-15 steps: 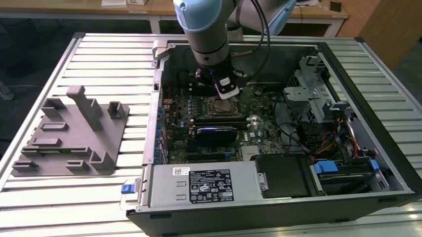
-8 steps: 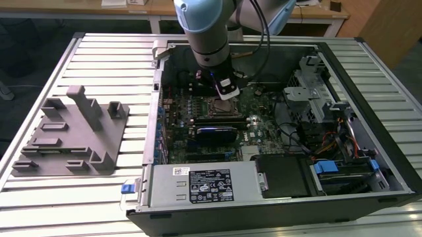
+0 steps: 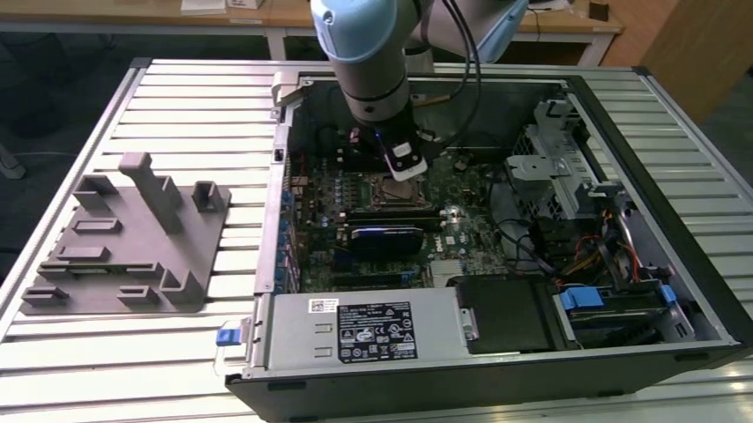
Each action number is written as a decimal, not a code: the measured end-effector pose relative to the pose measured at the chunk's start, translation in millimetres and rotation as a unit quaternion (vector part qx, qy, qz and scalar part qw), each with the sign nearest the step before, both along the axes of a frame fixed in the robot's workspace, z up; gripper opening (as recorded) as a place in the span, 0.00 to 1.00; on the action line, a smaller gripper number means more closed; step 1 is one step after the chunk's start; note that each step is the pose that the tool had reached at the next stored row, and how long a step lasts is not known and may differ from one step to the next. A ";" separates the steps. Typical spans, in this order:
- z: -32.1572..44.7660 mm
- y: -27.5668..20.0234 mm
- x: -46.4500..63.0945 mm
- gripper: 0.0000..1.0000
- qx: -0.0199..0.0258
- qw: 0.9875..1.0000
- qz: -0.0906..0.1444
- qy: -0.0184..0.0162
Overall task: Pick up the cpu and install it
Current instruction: 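Install the first cpu locking lever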
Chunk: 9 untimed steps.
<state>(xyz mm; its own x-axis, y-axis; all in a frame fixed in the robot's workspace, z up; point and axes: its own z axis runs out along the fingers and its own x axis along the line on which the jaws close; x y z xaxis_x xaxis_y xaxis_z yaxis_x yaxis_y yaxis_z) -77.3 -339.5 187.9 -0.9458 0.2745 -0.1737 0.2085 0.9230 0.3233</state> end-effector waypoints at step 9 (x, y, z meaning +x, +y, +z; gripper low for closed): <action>-1.3 0.1 0.7 0.11 -0.002 1.000 0.000 0.000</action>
